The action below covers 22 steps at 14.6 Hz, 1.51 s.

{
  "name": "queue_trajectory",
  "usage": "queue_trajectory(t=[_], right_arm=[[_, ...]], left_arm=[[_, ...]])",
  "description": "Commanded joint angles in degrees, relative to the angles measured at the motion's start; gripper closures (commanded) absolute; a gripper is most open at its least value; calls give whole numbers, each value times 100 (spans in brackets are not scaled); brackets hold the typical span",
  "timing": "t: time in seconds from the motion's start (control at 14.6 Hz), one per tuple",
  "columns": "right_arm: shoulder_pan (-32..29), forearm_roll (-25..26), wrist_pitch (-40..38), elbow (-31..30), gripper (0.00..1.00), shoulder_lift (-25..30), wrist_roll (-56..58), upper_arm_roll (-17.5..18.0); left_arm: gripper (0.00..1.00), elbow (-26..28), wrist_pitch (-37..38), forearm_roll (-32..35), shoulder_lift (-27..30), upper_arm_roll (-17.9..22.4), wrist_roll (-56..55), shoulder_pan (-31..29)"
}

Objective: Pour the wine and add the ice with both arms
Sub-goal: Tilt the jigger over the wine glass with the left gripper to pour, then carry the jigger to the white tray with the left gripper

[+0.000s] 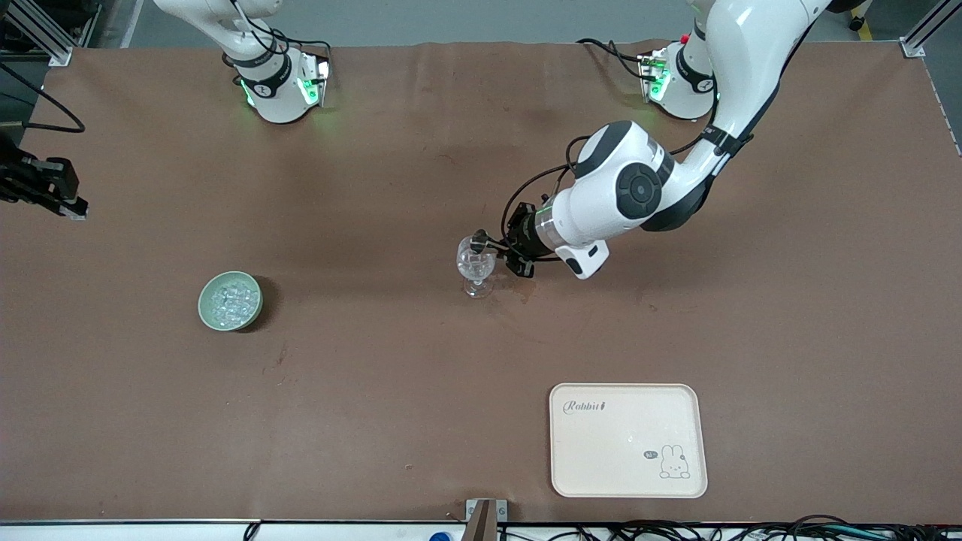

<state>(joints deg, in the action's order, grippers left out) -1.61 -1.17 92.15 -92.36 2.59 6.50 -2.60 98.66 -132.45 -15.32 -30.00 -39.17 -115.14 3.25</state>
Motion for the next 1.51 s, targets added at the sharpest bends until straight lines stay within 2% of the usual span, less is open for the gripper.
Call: queue_trajectory(t=[0.0,0.21,0.34,0.55,0.75,0.96,1.1,1.44], right_arm=[[-24,-76,-66,52,94,-13,-26,14],[-15,-76,-66,52,94,-13,-35,22],[-15,-76,-66,52,94,-13,-35,23],[-15,-76,-66,52,94,-13,-35,23],[37,-76,-66,60,94,-13,-87,23],[309,-76,13,60,94,-83,-568,23],[590,-93,40,87,94,-197,-990,23],[1398,-242,566,104,95,-636,-2361,23]], left_arm=[[99,-48,79,-585,46,-291,640,-394],[99,-127,79,-1033,-32,-723,1290,-1176],[99,-451,79,-1263,-242,-741,1511,-1405],[99,-1162,79,-1359,-848,-741,1661,-1687],[99,-1734,71,-1763,-1446,-732,2072,-2038],[99,-2068,35,-2561,-1964,-715,3117,-2381],[99,-2315,18,-2941,-2308,-671,3567,-2531],[99,-2597,-123,-3399,-2836,-162,4024,-2637]])
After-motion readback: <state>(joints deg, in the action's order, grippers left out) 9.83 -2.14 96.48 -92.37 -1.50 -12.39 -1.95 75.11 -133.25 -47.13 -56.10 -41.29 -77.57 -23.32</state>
